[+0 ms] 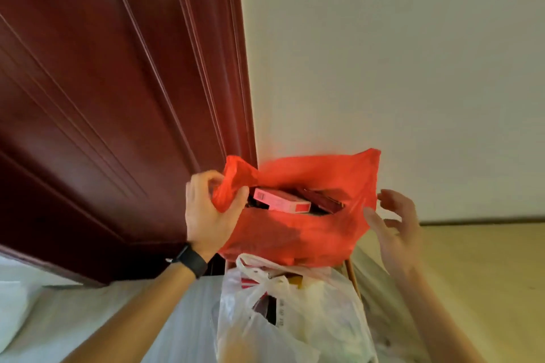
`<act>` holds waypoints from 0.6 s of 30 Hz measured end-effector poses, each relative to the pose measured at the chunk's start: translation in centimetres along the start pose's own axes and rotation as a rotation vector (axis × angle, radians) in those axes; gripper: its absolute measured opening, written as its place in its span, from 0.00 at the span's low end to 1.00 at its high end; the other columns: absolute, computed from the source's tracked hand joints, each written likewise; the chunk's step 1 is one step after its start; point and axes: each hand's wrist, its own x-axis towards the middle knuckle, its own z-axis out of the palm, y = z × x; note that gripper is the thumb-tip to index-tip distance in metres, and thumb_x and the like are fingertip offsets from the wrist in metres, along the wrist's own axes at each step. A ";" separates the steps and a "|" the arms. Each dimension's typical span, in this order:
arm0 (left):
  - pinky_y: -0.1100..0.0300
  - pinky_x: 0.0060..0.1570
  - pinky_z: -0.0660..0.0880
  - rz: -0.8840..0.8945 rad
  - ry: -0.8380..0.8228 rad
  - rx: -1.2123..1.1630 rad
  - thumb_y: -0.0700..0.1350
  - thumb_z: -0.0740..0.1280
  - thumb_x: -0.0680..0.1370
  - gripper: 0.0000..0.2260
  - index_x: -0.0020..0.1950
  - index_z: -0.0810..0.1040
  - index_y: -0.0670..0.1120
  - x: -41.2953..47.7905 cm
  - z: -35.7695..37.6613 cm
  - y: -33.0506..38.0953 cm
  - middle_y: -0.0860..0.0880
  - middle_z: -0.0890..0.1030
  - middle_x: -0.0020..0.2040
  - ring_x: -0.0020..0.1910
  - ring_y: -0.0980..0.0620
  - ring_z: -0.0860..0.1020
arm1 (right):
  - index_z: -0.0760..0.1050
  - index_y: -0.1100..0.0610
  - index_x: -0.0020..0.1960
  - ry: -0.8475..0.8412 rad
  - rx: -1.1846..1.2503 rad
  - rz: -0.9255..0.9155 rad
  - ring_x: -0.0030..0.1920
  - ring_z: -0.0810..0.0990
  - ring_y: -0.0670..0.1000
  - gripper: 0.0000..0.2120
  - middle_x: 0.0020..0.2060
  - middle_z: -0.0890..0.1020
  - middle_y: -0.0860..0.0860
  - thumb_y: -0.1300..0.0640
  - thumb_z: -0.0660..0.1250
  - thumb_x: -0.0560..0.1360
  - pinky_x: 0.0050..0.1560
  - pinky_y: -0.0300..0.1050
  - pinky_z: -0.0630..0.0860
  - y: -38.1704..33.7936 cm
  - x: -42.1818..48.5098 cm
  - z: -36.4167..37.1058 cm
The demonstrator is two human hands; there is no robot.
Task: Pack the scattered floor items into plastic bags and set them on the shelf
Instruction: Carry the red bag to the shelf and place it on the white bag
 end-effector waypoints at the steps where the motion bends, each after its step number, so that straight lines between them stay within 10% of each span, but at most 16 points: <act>1: 0.57 0.55 0.70 0.006 0.057 -0.024 0.61 0.70 0.68 0.26 0.59 0.71 0.47 -0.7 0.2 -1.3 0.56 0.72 0.54 0.53 0.54 0.71 | 0.71 0.48 0.64 0.012 -0.013 0.011 0.60 0.75 0.43 0.27 0.61 0.76 0.42 0.46 0.72 0.67 0.53 0.45 0.73 1.0 -0.6 0.0; 5: 0.49 0.71 0.60 -0.204 -0.175 -0.007 0.68 0.69 0.64 0.49 0.77 0.55 0.49 -2.9 0.8 -5.2 0.48 0.61 0.73 0.72 0.50 0.61 | 0.55 0.46 0.77 -0.100 -0.118 0.105 0.69 0.68 0.42 0.48 0.73 0.64 0.41 0.36 0.72 0.63 0.62 0.44 0.67 4.1 -1.8 0.6; 8: 0.47 0.73 0.58 -0.195 -0.349 0.110 0.70 0.62 0.69 0.41 0.78 0.58 0.53 -2.8 1.6 -6.8 0.48 0.58 0.78 0.75 0.47 0.59 | 0.49 0.48 0.79 -0.157 -0.120 0.099 0.72 0.65 0.43 0.50 0.76 0.61 0.43 0.37 0.72 0.67 0.68 0.45 0.67 4.0 -0.5 1.9; 14: 0.52 0.61 0.74 -0.172 -0.334 -0.012 0.41 0.60 0.81 0.15 0.66 0.77 0.43 -1.0 4.1 -4.8 0.43 0.81 0.60 0.61 0.42 0.78 | 0.73 0.57 0.63 -0.162 -0.411 0.075 0.51 0.80 0.55 0.13 0.48 0.80 0.51 0.53 0.61 0.81 0.47 0.42 0.69 1.6 3.2 5.3; 18: 0.54 0.46 0.74 -0.010 -0.349 -0.008 0.40 0.60 0.77 0.14 0.60 0.78 0.46 -1.1 6.7 -0.4 0.44 0.83 0.49 0.49 0.41 0.80 | 0.76 0.56 0.52 0.080 -0.097 0.189 0.47 0.79 0.55 0.10 0.46 0.81 0.54 0.61 0.55 0.79 0.50 0.50 0.74 0.8 4.1 6.2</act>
